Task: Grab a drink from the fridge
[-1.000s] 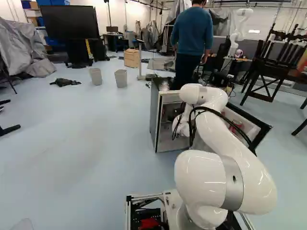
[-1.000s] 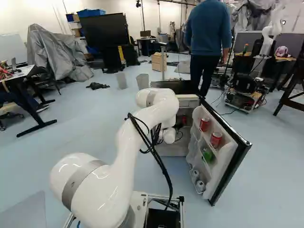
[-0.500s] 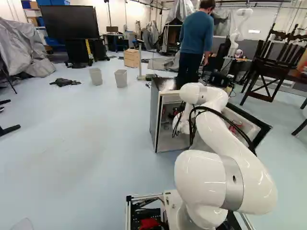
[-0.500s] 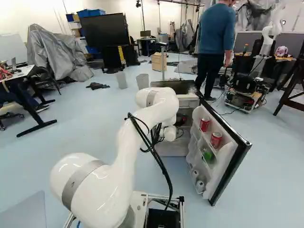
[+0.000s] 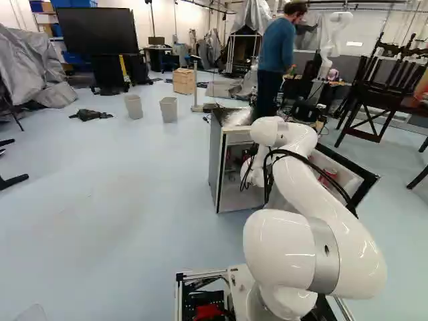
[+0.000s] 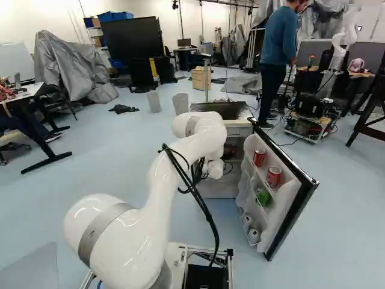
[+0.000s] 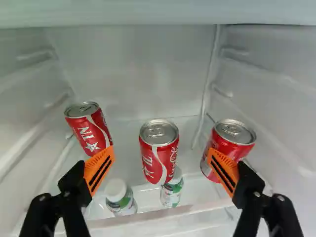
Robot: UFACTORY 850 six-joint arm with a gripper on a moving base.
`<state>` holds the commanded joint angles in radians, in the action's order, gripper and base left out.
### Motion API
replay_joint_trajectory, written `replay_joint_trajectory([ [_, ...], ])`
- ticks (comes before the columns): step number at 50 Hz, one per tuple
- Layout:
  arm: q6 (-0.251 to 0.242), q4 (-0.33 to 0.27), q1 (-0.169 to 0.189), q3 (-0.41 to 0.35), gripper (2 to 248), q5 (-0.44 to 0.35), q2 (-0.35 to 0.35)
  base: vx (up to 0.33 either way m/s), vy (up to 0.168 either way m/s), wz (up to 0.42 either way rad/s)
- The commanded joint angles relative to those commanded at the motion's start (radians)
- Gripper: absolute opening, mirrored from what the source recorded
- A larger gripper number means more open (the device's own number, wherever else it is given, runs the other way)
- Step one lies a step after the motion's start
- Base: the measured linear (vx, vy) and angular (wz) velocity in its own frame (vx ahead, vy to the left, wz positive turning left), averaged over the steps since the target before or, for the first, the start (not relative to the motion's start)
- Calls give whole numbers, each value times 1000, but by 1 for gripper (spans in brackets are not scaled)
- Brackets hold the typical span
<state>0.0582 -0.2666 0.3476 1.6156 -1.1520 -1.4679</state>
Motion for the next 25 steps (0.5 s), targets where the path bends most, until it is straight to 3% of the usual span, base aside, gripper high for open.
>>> replay_joint_trajectory([
  [7, 29, 0, 0, 0, 247, 0, 0, 0, 0, 0],
  [25, 35, 0, -3, 28, 247, 0, -16, 0, 0, 0],
])
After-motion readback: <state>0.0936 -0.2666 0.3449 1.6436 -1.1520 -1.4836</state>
